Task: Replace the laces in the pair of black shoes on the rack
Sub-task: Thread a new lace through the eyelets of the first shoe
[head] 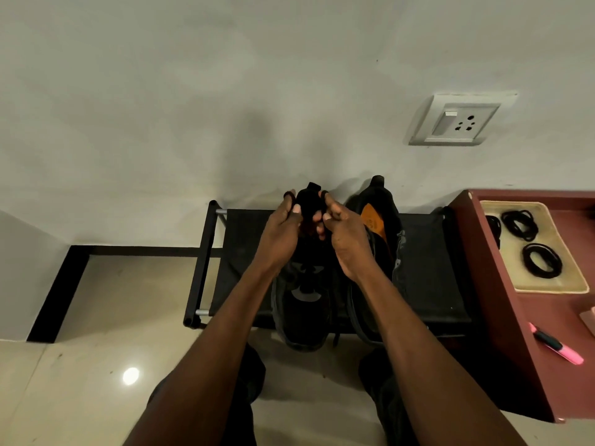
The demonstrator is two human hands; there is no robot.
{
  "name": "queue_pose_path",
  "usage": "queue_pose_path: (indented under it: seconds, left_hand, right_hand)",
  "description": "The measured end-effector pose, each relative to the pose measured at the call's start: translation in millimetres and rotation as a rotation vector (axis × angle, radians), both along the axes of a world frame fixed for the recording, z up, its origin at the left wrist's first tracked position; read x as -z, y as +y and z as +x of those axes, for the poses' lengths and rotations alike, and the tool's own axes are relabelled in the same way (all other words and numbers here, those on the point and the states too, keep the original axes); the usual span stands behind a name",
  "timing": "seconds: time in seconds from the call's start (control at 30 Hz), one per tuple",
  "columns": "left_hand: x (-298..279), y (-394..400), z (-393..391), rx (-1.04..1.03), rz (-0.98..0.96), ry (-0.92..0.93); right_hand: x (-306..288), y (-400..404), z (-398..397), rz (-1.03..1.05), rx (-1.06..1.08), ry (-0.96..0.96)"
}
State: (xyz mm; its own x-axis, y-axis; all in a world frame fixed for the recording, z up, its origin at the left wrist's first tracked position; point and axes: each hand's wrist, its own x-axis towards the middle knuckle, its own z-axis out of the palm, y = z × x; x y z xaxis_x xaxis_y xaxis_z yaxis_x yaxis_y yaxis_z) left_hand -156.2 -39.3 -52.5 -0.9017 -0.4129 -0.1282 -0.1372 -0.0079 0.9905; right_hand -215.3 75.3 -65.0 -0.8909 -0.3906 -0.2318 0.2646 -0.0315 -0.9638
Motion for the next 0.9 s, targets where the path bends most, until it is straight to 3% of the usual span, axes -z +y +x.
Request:
queue_pose_path:
  seconds: [0.07,0.2,0.37,0.5,0.8,0.9]
  left_hand:
    - [-1.2,-4.4,-3.8,0.038,0.028,-0.022]
    - [-0.2,-10.0,-1.1,0.060,-0.126,0.017]
    - [3.0,-14.0,-0.5,-0.021,-0.051,0.018]
    - [2.1,-10.4,0.5,-0.110,-0.012,0.038]
    - [4.9,-6.7,0.8,-0.172,-0.110,0.012]
    - [4.6,-4.6,0.1,-0.012,-0.221,-0.031]
  right_hand:
    - [-0.9,-1.7,-1.1,0.024,0.006,0.047]
    - [0.7,-9.8,-3.2,0.082,0.027,0.103]
    - [2.0,-11.4,-3.5,0.176,-0.060,0.091]
    - [0.1,-10.8,3.4,0.173,0.039,0.165]
    - [1.1,-8.2,3.0,0.011,0.198,0.004]
    - [1.3,-8.7,4.0,-0.002,0.150,-0.046]
